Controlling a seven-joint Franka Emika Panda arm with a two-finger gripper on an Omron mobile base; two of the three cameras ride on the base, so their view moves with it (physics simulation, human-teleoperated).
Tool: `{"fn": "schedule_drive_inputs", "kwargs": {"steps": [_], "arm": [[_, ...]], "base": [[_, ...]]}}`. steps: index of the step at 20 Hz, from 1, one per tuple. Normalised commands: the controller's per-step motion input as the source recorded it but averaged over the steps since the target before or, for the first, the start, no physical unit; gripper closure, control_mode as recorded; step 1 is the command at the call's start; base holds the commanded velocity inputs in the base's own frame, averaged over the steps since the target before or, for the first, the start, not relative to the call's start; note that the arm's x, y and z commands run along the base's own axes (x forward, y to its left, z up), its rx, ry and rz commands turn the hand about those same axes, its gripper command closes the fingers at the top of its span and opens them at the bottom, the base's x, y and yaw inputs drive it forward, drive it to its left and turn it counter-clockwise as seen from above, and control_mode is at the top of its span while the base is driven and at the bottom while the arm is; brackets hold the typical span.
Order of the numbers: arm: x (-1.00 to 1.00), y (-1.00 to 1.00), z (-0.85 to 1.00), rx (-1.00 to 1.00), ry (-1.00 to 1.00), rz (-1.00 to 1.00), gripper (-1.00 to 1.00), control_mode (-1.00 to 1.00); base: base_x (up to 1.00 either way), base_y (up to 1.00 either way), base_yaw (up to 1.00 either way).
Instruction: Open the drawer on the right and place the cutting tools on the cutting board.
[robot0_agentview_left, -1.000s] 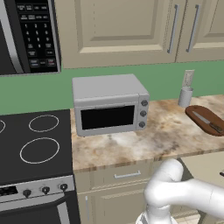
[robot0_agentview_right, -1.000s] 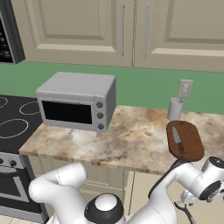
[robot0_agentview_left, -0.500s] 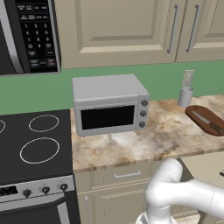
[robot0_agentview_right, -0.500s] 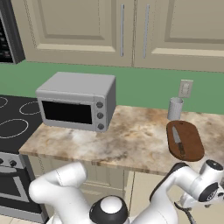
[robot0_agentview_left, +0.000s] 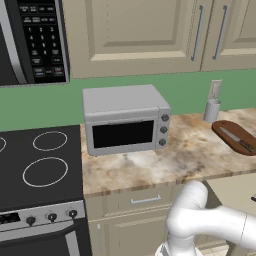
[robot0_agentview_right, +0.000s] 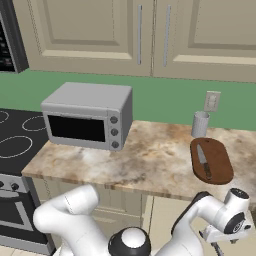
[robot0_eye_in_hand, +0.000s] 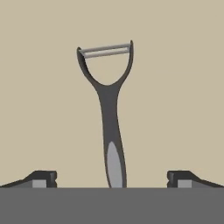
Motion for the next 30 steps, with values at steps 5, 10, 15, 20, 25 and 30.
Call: {"fn": "schedule_drive_inputs", "kwargs": {"steps": [5,10,15,20,25,30], "arm": [[0.0,0.0,-0.22,0.01,0.0,0.0,-1.0,-1.0],[0.0,0.0,-0.06,0.02,0.0,0.0,-1.0,-1.0],[0.0,0.0,-0.03,0.05,0.0,0.0,-1.0,-1.0],[0.0,0.0,-0.03,0.05,0.0,0.0,-1.0,-1.0],[0.0,0.0,-0.09,0.04,0.0,0.0,-1.0,-1.0],[0.0,0.0,-0.16,0.03,0.0,0.0,-1.0,-1.0]], "base": [[0.0,0.0,0.0],[0.0,0.0,0.0],[0.0,0.0,0.0],[0.0,0.0,0.0],[0.0,0.0,0.0],[0.0,0.0,0.0]]}}
